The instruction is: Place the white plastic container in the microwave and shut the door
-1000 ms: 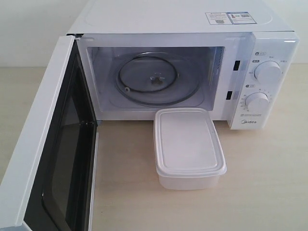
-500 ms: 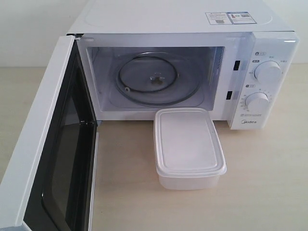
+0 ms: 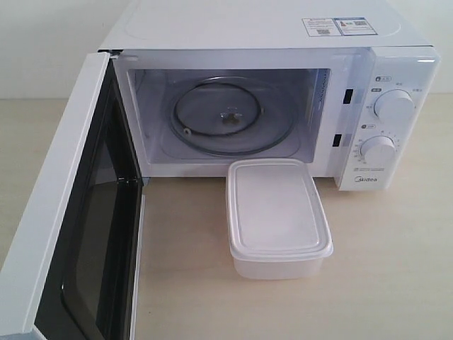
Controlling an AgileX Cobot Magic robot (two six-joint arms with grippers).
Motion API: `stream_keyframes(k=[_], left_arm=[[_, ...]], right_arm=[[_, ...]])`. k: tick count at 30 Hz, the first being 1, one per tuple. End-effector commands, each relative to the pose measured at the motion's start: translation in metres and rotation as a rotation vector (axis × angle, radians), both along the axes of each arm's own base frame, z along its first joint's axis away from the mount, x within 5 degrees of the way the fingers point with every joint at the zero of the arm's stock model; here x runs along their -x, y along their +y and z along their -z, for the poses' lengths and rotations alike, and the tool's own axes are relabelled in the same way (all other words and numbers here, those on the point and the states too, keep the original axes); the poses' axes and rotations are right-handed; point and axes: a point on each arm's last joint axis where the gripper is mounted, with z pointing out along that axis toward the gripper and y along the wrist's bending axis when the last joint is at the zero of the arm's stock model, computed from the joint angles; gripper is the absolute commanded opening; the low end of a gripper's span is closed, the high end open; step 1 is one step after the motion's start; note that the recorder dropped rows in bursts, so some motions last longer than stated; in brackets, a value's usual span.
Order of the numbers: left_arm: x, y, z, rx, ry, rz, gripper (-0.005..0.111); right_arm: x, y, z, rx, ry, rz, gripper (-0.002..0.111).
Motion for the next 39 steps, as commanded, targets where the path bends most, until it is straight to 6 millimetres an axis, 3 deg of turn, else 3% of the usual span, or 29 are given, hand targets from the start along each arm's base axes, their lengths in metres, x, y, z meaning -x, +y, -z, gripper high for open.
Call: stream_keyframes(k=[1,5,8,10,18,22,30,39], left_arm=[[0.0,0.0,0.001,-0.001,0.004,-0.002,0.004],[0.0,0.0,0.001,-0.001,0.004,-0.002,0.004],[0.0,0.0,0.001,-0.001,0.004,-0.002,0.004],[0.0,0.0,0.001,-0.001,0.004,-0.002,0.004],[0.0,0.0,0.001,-0.001,0.004,-0.002,0.004],[0.0,0.0,0.001,-0.001,0.004,-0.002,0.004],[0.0,0.0,0.001,-0.001,0.004,-0.002,0.004],[0.0,0.0,0.001,-0.001,0.004,-0.002,0.004]], right_arm=[[-0.018,0.013,0.012,-0.051,0.154,-0.143,0.0],[-0.042,0.024,0.033,-0.151,0.39,-0.246,0.0],[-0.076,0.037,0.059,-0.227,0.604,-0.386,0.0],[-0.09,0.04,0.069,-0.253,0.65,-0.431,0.0],[-0.129,0.047,0.101,-0.347,0.763,-0.493,0.0],[-0.139,0.048,0.113,-0.351,0.799,-0.518,0.0],[-0.154,0.027,0.124,-0.458,0.8,-0.539,0.0],[-0.181,0.022,0.158,-0.594,0.815,-0.624,0.0]])
